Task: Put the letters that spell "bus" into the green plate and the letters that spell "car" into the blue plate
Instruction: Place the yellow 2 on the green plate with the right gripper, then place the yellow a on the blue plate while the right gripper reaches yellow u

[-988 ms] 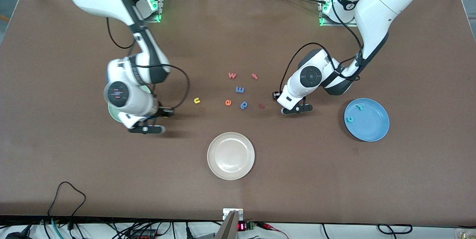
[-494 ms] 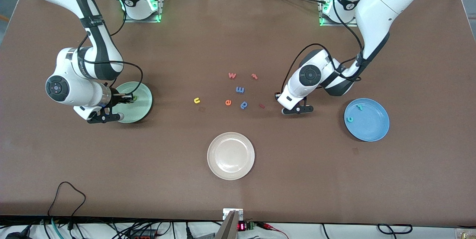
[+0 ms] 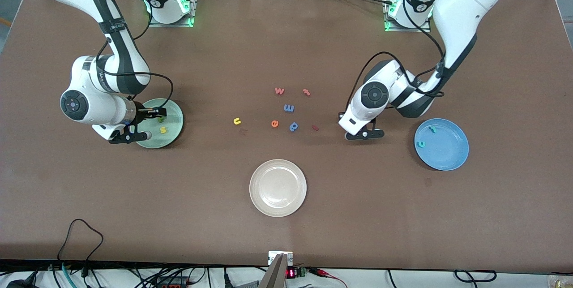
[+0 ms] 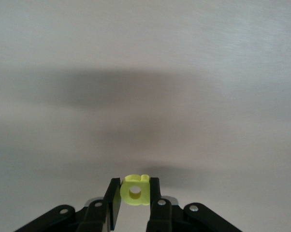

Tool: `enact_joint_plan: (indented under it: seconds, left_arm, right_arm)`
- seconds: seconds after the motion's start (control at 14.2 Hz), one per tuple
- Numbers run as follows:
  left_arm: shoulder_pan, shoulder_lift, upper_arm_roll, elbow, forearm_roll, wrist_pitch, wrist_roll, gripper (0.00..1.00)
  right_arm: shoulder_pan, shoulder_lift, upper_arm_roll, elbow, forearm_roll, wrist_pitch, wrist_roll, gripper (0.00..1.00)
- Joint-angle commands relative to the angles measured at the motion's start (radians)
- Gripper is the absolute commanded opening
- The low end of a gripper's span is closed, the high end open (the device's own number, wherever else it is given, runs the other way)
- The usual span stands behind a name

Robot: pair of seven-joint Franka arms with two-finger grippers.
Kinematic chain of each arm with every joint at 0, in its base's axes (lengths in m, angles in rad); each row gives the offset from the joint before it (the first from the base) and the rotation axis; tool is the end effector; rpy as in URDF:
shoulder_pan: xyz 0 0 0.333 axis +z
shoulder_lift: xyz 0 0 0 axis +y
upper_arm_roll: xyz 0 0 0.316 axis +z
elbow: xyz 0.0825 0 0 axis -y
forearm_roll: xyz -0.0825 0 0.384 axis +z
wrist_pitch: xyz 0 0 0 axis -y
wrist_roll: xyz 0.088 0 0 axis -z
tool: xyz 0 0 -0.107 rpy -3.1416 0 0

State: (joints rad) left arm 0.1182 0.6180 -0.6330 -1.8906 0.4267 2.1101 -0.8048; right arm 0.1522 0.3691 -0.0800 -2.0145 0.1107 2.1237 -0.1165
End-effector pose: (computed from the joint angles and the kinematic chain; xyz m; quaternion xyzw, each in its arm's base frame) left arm 0.5395 -0.2679 0.2105 -0.9921 -0.0317 0.1031 0.0635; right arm 0.5708 0.0469 0.2505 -0.9895 -0.0594 0.1278 0.0311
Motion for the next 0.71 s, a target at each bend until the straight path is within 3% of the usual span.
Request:
enact_joint_plan:
  seconds: [0.0,0.21,0.35,0.49,0.63]
  left_arm:
    - [0.035,-0.064,0.001,0.077,0.009,-0.226,0.158,0.17]
    - [0.119,-0.066,0.002,0.134,0.011,-0.330,0.277,0.20]
    - [0.196,-0.064,0.006,0.136,0.030,-0.329,0.367,0.20]
    - [0.233,-0.025,0.006,0.128,0.183,-0.325,0.386,0.20]
    - [0.264,-0.001,0.006,0.130,0.253,-0.317,0.389,0.20]
  right_arm:
    - [-0.008,-0.080,0.020,-0.017,-0.020,0.001,-0.006,1.00]
    - [0.039,-0.122,0.048,-0.006,-0.025,0.002,0.009,1.00]
    - [0.069,-0.124,0.066,-0.003,-0.008,0.011,0.041,1.00]
    - [0.099,-0.110,0.112,-0.004,-0.008,0.054,0.170,1.00]
    - [0.176,-0.066,0.121,-0.004,-0.008,0.132,0.251,1.00]
